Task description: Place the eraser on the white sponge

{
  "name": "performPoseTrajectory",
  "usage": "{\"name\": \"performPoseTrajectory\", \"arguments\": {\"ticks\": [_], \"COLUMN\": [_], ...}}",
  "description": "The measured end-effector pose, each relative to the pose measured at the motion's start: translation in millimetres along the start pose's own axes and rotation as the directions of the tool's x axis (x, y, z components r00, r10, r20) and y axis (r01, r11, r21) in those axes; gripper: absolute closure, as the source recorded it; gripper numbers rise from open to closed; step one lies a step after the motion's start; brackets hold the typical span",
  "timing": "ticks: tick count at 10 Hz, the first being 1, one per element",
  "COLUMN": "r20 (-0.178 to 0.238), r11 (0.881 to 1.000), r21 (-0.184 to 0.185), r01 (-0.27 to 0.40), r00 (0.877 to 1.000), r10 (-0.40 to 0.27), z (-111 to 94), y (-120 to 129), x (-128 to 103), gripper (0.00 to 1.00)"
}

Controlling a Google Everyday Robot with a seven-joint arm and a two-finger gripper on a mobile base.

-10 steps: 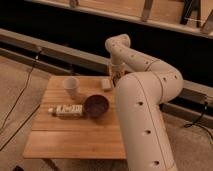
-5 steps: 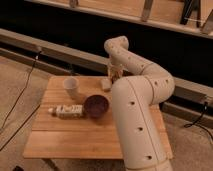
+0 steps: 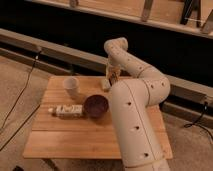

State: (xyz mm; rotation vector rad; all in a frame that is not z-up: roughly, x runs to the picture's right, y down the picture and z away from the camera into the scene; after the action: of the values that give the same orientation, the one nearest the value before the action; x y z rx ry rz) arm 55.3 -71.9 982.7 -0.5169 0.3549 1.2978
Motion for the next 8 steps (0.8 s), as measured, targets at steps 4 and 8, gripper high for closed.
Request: {"name": "performPoseTrajectory", "arguments": {"ticks": [4, 8], "r20": [-0.023, -0.033], "r11": [0.998, 0.995], "r21": [-0.001, 0.006], "r01": [0.062, 0.095], "r00": [0.998, 0.995], "r10": [-0.062, -0.095], "z": [13.9, 22.9], "y": [22.3, 34.4], "x": [-2.8, -8.2], "gripper": [1.00, 1.00]}}
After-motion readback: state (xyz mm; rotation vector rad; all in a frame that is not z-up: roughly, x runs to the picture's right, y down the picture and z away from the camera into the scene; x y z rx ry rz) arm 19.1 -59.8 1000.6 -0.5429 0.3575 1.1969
